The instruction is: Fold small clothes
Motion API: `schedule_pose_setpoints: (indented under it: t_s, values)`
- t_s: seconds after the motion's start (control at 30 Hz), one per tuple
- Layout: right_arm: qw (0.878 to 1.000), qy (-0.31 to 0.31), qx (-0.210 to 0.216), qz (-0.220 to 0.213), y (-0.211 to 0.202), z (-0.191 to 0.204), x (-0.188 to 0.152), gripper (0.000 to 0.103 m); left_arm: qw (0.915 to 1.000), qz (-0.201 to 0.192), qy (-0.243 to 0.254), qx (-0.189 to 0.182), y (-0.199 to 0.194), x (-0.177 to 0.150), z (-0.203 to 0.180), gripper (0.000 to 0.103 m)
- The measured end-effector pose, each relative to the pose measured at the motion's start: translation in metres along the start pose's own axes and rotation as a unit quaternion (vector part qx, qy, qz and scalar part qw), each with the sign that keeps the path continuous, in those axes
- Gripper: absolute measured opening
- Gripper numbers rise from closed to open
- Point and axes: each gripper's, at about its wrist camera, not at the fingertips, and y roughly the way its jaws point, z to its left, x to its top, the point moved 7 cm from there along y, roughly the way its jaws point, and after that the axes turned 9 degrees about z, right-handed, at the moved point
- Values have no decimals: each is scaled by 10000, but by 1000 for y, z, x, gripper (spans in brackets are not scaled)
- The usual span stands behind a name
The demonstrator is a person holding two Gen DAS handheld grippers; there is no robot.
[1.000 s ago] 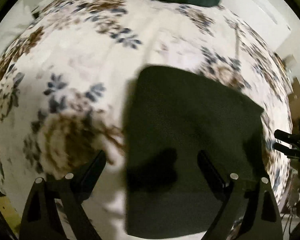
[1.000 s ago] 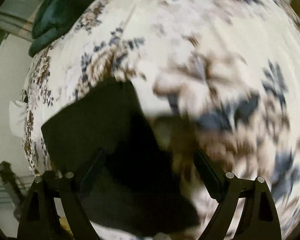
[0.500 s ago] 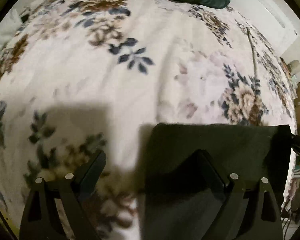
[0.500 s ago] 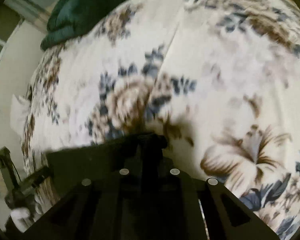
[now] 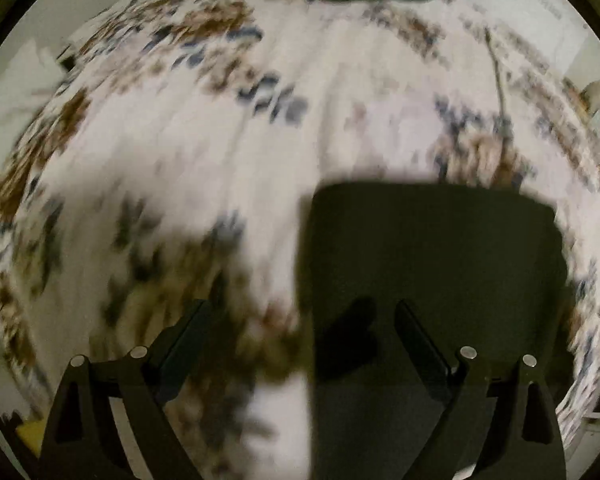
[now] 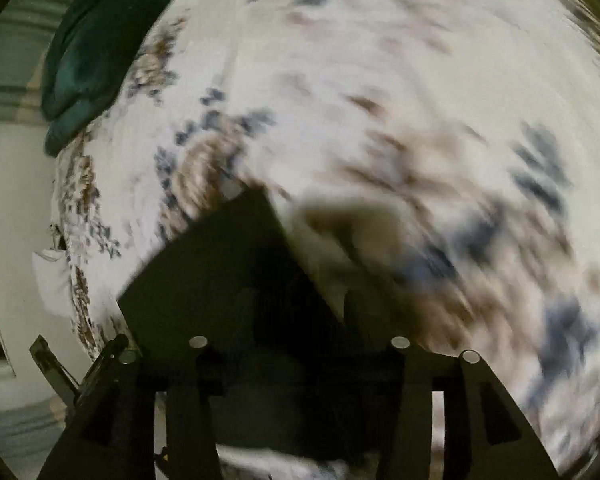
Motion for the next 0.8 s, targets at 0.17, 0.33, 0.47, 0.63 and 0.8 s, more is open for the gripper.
schedule_pose_setpoints:
  t_s: [0.17, 0.33, 0.47, 0.63, 0.8]
  values:
    - [9967, 635, 354, 352, 10, -37, -69, 50, 9986, 484, 15, 226, 17, -48, -11, 93]
    - [9941, 897, 429, 428, 54, -51, -94, 50, 9977, 559, 50, 376, 22, -62, -20, 93]
    - [9927, 1011, 597, 266, 75, -50, -94, 40, 9977, 566, -18, 361, 23, -59, -19, 93]
    - [9935, 1053, 443, -26, 80, -45, -96, 9, 9977, 563, -58, 360, 22, -54, -19, 93]
    - [9942, 959, 221, -430, 57, -36, -99, 6, 9977, 574, -84, 362, 20, -53, -19, 93]
